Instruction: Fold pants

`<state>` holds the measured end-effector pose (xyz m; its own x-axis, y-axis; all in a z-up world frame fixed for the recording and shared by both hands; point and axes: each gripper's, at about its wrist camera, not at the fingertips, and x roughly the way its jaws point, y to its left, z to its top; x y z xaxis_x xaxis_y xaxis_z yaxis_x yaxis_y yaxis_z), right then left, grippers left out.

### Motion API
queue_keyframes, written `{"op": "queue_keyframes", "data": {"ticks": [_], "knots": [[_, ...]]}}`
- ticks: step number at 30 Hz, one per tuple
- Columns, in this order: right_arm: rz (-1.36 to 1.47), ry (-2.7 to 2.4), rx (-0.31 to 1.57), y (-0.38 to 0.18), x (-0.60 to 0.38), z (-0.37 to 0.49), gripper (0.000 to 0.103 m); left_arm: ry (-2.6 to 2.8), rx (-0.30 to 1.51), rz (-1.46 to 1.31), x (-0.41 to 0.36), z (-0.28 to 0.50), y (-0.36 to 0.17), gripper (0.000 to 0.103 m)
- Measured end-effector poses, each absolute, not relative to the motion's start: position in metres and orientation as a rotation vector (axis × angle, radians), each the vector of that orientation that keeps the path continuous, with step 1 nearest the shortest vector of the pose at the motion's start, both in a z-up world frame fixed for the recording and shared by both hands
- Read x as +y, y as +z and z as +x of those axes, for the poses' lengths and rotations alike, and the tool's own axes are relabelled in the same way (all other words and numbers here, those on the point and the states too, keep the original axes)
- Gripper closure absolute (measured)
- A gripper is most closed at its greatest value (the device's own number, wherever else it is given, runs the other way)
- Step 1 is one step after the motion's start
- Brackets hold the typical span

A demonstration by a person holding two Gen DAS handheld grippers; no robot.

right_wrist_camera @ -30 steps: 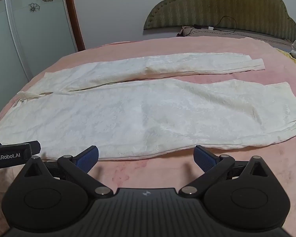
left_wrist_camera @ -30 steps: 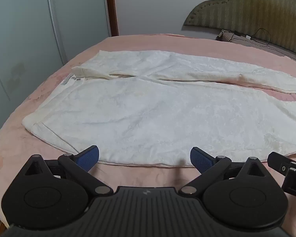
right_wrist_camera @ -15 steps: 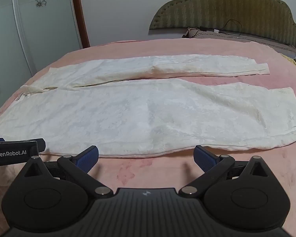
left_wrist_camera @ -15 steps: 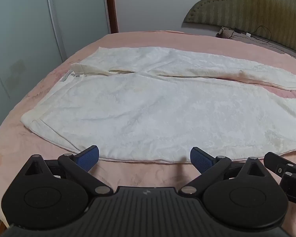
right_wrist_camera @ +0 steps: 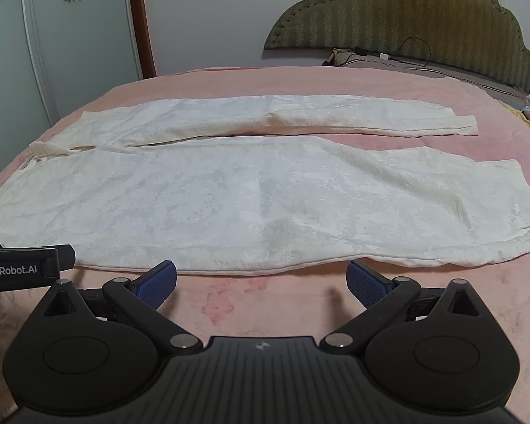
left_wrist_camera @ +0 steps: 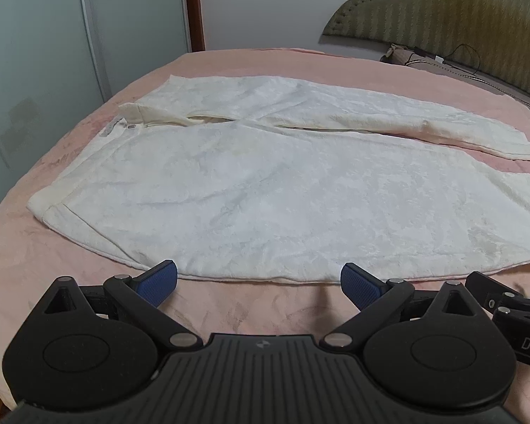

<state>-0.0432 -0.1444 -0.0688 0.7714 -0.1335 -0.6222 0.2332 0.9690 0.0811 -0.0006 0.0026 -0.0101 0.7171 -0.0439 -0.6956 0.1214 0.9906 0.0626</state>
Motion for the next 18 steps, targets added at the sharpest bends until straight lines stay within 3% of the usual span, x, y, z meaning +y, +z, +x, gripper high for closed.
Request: {"op": "queue_keyframes", "data": {"ticks": [18], "knots": [[0.118,-0.214,0.676,-0.0713,-0.1422,-0.0413,0.0,-0.108,0.761,0.099,0.0019,-0.0022,-0.009,0.002]]}}
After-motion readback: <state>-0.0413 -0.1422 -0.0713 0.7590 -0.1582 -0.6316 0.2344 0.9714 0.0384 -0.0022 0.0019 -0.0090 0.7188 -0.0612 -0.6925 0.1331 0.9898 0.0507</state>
